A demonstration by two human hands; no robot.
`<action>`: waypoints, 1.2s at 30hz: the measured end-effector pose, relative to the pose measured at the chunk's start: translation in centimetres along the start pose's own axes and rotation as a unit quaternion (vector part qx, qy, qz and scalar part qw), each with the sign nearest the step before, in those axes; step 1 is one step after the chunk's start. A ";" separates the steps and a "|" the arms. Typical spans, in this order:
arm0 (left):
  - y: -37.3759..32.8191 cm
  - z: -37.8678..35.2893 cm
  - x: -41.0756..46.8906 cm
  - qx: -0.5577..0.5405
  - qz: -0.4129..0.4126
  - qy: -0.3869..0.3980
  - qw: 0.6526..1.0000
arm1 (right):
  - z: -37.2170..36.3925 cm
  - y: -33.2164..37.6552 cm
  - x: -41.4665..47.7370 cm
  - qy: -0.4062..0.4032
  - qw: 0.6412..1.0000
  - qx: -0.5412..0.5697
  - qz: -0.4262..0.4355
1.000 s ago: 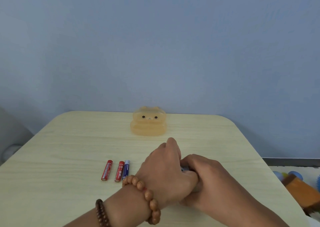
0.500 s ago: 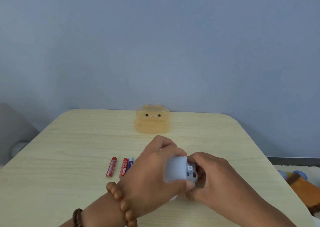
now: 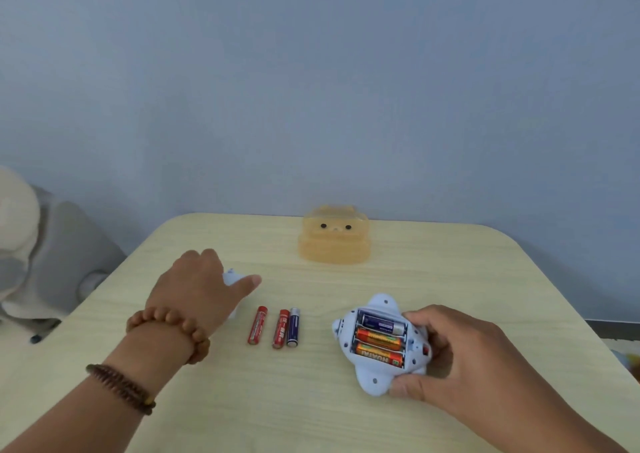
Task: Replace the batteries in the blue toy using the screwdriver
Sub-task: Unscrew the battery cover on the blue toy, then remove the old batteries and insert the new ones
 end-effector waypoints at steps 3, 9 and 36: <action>0.1 -1.4 -0.6 0.014 -0.003 0.022 1.000 | 0.0 -0.3 0.0 -0.003 1.000 -0.002 0.000; -0.6 -2.1 -1.2 0.020 -0.006 0.030 0.999 | -0.1 -0.2 -0.1 -0.001 1.000 0.006 -0.003; -20.5 0.9 -8.9 -0.312 -0.234 0.176 0.904 | 0.2 -0.1 -0.1 0.007 0.999 0.038 -0.031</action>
Point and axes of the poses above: each hand's wrist, its own x-axis towards the middle knuckle, its own z-axis out of the back of the hand, y = z × x, the point moved 9 cm from there along x, towards the middle knuckle, and after that the axes turned 14 degrees about -y, right-handed, at the moved point
